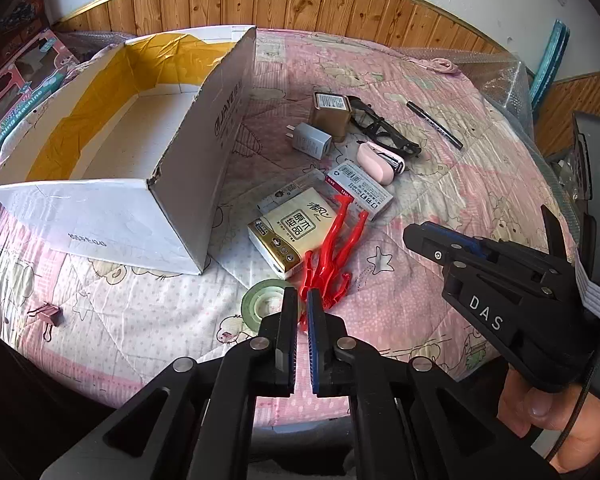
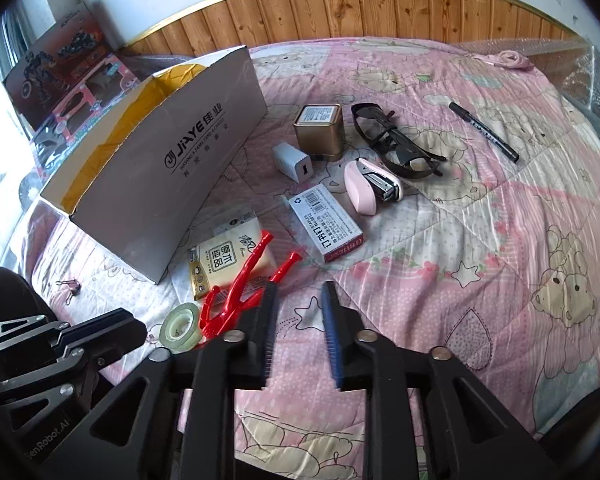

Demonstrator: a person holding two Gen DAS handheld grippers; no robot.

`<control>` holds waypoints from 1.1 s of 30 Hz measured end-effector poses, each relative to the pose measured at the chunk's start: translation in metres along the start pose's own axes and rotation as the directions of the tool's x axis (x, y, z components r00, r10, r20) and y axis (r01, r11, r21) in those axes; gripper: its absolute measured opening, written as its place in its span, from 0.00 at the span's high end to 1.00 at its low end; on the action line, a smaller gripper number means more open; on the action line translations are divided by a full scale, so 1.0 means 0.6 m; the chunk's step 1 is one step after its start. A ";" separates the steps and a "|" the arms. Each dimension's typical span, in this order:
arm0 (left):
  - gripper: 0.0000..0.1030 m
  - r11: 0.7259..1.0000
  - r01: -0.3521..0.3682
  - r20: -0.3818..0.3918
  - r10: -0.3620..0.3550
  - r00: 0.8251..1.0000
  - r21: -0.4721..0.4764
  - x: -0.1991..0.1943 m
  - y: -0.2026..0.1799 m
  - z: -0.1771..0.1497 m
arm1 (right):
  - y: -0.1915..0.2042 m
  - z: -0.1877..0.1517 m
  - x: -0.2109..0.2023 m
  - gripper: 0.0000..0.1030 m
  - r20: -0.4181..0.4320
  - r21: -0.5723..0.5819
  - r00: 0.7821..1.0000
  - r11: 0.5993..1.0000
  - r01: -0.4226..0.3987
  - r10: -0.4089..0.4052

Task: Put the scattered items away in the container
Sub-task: 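Reach the right gripper to the red toy figure and close on it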

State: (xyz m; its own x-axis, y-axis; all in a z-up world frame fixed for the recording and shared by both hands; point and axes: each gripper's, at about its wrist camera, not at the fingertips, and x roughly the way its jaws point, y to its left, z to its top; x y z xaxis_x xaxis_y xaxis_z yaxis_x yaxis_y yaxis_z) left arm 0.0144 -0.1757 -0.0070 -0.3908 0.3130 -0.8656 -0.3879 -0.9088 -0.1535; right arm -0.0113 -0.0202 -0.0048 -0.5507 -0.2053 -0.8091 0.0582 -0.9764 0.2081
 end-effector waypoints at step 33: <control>0.52 0.995 0.045 -0.054 -0.049 0.997 -0.088 0.063 0.105 -0.006 | 0.045 -0.013 0.109 0.47 -0.188 0.066 0.972 0.989 -0.134 0.144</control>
State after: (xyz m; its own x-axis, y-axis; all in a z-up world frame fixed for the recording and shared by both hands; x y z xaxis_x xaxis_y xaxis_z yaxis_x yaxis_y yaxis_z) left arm -0.0218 -0.2223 -0.0512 -0.3255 0.3422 -0.8814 -0.3298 -0.9148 -0.2334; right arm -0.0392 -0.0607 -0.0567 -0.3701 -0.3531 -0.8593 0.0764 -0.9334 0.3506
